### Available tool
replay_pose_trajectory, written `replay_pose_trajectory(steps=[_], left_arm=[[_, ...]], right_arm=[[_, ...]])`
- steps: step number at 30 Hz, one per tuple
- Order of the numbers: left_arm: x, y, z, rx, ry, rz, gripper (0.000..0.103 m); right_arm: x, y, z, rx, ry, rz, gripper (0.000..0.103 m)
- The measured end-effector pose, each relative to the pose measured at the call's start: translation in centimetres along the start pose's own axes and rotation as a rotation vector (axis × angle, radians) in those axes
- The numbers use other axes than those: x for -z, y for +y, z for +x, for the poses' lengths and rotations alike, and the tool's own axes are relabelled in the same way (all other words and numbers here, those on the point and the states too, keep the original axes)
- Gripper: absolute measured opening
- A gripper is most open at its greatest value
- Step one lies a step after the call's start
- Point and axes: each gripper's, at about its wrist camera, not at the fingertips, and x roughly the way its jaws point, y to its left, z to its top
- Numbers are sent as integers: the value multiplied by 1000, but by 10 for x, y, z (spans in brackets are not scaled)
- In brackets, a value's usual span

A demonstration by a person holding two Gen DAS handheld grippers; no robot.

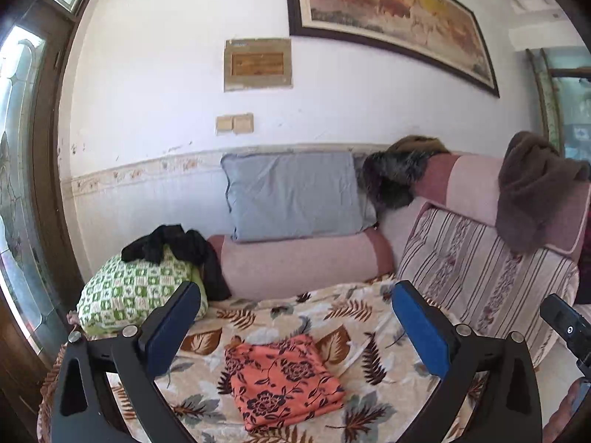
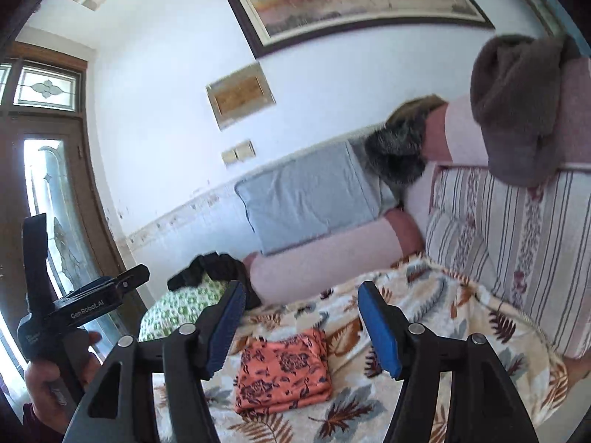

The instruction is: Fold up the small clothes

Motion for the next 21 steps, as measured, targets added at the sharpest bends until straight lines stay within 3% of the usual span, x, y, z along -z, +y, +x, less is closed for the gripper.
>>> replay_pose_trajectory(steps=[5,8,10,12,16,18,21], left_arm=[[-15,7,-30,56,-53,-28,103],[12,21,-10,25,-3,3,103],[43,41,19,-9,70,-9,103],[81,65,58,-104,146,-26,103],[169,110,145,-258,330,-23,103],[206,127,183,-294,417,-15,103],[239,142,225,-276,481,-34,103]], right_arm=[[-40,22,-45,-44,-204,-2,84],[-43,29,-30,-62,-211,4,89],[-34,29,9,-49,-114,-2,89],[-15,18,65,-36,23,41,89],[54,-7,182,-10,274,139,89],[93,-12,227,5,376,150,89],[145,-10,278,3,497,147,89]])
